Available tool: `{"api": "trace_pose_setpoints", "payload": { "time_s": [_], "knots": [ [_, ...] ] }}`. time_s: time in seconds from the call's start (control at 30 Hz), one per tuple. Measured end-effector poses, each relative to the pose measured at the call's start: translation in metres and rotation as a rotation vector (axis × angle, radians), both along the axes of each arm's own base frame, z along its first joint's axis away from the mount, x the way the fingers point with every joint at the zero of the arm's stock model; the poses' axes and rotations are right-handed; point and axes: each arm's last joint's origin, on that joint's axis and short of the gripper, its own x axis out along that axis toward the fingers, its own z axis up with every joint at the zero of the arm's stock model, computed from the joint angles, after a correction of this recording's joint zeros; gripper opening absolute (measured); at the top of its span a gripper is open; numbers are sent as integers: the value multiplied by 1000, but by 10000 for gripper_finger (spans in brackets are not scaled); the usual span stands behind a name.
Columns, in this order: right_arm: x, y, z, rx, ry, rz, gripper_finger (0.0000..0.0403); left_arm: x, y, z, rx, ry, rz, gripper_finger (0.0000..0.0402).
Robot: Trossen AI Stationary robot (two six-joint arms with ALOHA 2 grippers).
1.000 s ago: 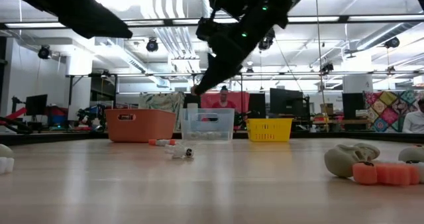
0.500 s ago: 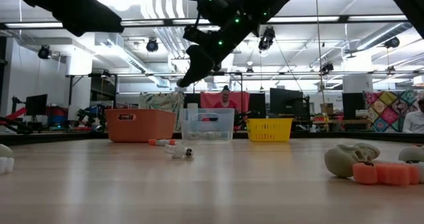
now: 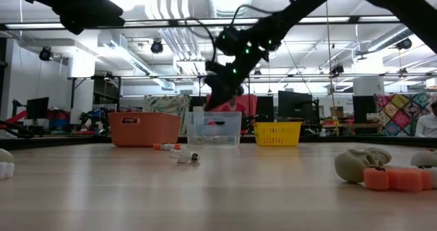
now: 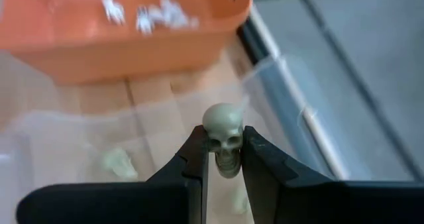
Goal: Sort Halloween decoration
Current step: Put the gray skull toy into the transparent bin, then put the white skeleton toy into the orange bin
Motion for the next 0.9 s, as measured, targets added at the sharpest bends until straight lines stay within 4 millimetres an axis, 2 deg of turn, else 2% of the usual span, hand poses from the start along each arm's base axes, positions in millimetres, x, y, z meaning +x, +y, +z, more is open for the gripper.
{"api": "trace_pose_setpoints", "payload": {
  "time_s": [0.1,0.2,0.43,0.67,0.9],
  "knots": [
    [-3,-9,-16,43,36,-19,54,2,-1,-2,0,7,11,160],
    [-3,-12,-21,48,45,-24,54,4,-2,-3,2,14,16,160],
    [-2,-12,-19,41,33,-22,59,8,-4,-7,-6,32,22,160],
    [-2,-12,-19,51,26,-33,112,12,-6,-8,-11,28,24,160],
    [-5,-8,-6,66,9,-50,135,17,-8,-11,-6,38,24,160]
  ]
}}
